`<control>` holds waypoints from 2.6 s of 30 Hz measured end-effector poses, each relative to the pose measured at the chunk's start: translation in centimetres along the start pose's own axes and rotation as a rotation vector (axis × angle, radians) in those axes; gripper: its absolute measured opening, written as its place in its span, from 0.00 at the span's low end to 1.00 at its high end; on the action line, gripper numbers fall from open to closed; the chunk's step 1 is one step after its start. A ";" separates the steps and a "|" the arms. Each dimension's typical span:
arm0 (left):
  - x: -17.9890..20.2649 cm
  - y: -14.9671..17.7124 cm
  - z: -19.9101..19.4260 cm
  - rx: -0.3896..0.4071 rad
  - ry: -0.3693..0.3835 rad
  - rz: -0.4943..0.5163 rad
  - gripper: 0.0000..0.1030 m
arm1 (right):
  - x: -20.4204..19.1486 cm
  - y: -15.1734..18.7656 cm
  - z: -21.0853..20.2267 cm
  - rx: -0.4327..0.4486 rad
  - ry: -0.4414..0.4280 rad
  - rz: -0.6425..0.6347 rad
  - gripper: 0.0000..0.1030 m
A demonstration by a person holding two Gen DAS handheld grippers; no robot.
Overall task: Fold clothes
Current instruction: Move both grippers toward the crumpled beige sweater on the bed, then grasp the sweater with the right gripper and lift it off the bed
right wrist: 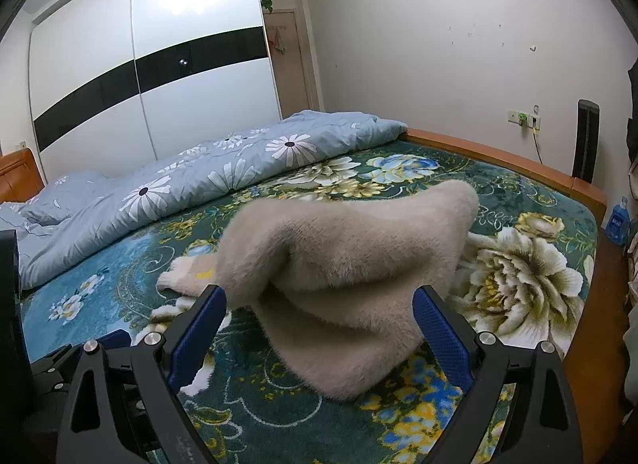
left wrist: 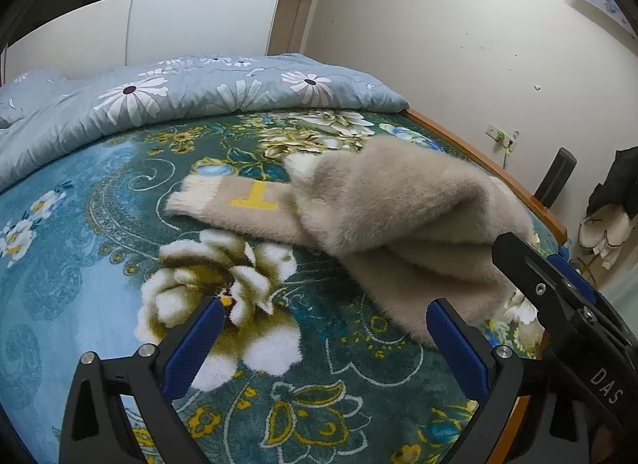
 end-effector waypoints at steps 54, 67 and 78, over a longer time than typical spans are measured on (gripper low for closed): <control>-26.2 -1.4 -17.6 0.320 0.068 -0.677 1.00 | -25.4 -11.0 -3.6 -0.289 -0.768 -0.108 0.28; -34.2 2.9 -23.0 0.427 -0.038 -0.844 1.00 | -28.3 -10.3 -2.8 -0.262 -0.924 -0.023 0.28; -30.3 1.4 -15.1 0.231 0.059 -0.782 1.00 | -5.9 1.3 6.1 -0.395 -0.466 0.168 0.36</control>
Point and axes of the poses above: each gripper's, at about its wrist camera, not at the fingertips, and z roughly the way its jaws point, x to its right, y to its underside, the point moved 9 cm from there along z, roughly the way its jaws point, and after that the axes turned 7 degrees about -x, right-handed, at the moved point
